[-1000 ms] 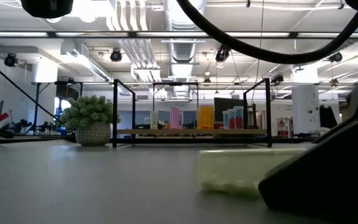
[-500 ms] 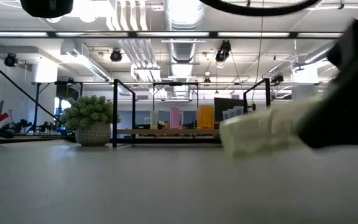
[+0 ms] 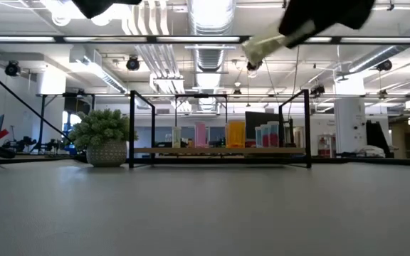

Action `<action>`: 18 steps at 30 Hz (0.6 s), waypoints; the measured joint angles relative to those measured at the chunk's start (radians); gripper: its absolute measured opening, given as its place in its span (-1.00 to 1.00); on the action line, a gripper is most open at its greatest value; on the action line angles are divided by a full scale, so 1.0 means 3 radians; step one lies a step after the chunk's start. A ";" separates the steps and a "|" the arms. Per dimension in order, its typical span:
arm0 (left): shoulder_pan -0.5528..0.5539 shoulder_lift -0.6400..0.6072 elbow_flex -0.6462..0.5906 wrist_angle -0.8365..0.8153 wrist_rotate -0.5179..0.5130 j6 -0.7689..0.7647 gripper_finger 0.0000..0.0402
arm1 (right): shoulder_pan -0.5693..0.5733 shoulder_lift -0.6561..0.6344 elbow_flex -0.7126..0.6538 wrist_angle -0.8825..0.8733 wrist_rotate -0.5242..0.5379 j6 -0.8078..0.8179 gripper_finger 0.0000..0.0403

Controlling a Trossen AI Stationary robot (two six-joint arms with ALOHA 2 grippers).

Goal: Pick and place medicine bottles onto shelf by color
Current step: Put the left yellow pill bottle on the shelf aligned with the other yellow pill bottle

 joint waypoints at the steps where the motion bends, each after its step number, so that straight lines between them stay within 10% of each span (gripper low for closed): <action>1: 0.0046 0.0000 0.0000 0.0010 -0.0010 0.0129 0.15 | -0.0074 -0.0067 0.0000 -0.0008 -0.0057 -0.0067 -0.46; 18: 0.0947 0.0001 0.0000 0.0154 0.0314 0.1217 0.15 | -0.1346 -0.0625 0.0005 -0.0050 -0.1317 -0.0324 -0.46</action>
